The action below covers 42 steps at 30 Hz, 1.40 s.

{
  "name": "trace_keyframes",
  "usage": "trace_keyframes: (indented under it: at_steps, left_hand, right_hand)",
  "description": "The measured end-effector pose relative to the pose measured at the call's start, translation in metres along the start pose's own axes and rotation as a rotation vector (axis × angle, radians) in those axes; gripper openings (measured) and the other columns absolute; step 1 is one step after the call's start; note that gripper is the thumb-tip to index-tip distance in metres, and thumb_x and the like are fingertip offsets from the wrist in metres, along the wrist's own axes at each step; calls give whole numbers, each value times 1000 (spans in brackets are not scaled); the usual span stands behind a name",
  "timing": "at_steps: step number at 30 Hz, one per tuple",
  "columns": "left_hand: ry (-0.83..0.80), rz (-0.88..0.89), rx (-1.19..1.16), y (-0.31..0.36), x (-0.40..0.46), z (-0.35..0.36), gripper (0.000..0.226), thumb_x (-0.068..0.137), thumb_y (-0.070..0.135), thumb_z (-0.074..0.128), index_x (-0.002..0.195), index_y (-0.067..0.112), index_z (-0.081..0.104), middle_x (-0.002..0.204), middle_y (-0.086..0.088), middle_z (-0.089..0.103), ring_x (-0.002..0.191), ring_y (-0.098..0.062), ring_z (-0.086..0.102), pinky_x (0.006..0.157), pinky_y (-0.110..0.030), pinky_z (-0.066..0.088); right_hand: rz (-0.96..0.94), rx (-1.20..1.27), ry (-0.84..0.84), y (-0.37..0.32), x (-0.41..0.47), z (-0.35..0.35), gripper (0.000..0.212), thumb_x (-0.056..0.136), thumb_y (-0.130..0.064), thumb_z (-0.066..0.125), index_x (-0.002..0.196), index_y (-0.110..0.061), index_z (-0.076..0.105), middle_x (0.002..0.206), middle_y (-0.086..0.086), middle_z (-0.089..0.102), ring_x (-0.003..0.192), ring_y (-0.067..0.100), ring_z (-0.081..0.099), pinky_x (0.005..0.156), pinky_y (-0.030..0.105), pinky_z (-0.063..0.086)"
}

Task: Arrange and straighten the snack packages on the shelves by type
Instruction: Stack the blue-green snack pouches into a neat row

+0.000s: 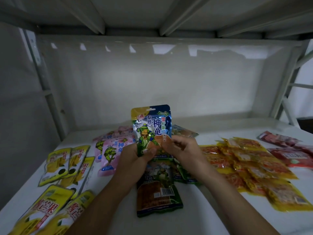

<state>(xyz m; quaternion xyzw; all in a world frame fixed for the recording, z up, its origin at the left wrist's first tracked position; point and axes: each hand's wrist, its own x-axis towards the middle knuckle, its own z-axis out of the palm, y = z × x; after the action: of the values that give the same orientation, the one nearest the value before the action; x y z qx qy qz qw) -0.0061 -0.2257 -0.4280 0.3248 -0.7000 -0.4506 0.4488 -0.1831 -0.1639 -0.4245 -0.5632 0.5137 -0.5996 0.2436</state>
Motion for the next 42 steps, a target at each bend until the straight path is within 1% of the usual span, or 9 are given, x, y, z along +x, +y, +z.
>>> trace_keyframes:
  at_steps: [8, 11, 15, 19, 24, 29, 33, 38, 42]
  left_hand:
    - [-18, -124, -232, 9, -4, -2, 11, 90, 11, 77, 101, 9, 76, 90, -7, 80, 69, -17, 75, 56, -27, 58]
    - [-72, -132, -301, 10, -5, 0, 22, 86, 22, 77, 104, 11, 77, 96, -4, 81, 84, -18, 78, 63, -28, 61]
    - [-24, -72, -215, 11, -6, 4, 33, 80, 43, 75, 99, 16, 79, 92, -1, 81, 82, -17, 78, 68, -32, 60]
    - [100, -24, -139, 6, -2, 7, 57, 71, 55, 86, 100, 9, 71, 82, -5, 74, 74, -10, 71, 67, -27, 57]
    - [107, 108, 27, 5, -2, 4, 27, 94, 35, 74, 119, 26, 71, 102, 17, 76, 94, 7, 70, 82, -17, 55]
    - [-101, 33, -287, 13, -8, 12, 40, 99, 41, 67, 130, 17, 71, 122, 1, 76, 118, -18, 71, 103, -42, 54]
    - [-36, 0, -345, 14, -6, 9, 20, 97, 19, 69, 116, 14, 74, 108, -5, 80, 103, -18, 75, 85, -27, 59]
    - [49, -87, -331, 12, -3, 5, 6, 94, 11, 72, 97, 11, 77, 88, -12, 78, 76, -18, 70, 66, -28, 53]
    - [5, -125, -388, 16, -3, 3, 17, 95, 3, 65, 102, 11, 78, 94, -9, 81, 85, -26, 78, 68, -33, 60]
  right_hand:
    - [36, 21, -79, -3, -2, 8, 22, 100, -3, 63, 92, -18, 77, 85, -12, 79, 81, 2, 73, 72, 17, 54]
    - [16, 37, -40, -3, -3, 6, 15, 100, -10, 65, 90, -6, 76, 85, -1, 78, 79, 5, 71, 71, 19, 53]
    - [-45, -24, 51, -3, -3, 10, 62, 94, -53, 71, 82, 7, 59, 77, 23, 59, 71, 18, 56, 65, 31, 45]
    - [-132, -130, 220, 0, -3, 5, 65, 85, -63, 64, 78, 1, 54, 78, 28, 57, 70, 37, 54, 63, 45, 45]
    - [-184, -360, 322, -2, -4, 10, 29, 88, -34, 82, 74, -21, 61, 69, -2, 59, 62, 10, 52, 58, 30, 42]
    - [-259, -305, 109, 2, -9, 13, 22, 92, -35, 77, 113, -30, 74, 114, -8, 68, 102, 7, 66, 77, 16, 54]
    - [-261, -264, 9, 9, -6, 13, 36, 96, -11, 61, 130, -12, 73, 127, -3, 65, 122, 12, 62, 101, 33, 54]
    - [-181, -281, 209, 4, -3, 14, 39, 96, -1, 69, 110, -36, 74, 115, -10, 65, 102, 4, 63, 86, 29, 57]
    - [57, 81, 152, -12, -6, 6, 31, 95, -6, 71, 123, -21, 71, 113, 9, 72, 94, 16, 71, 86, 31, 60]
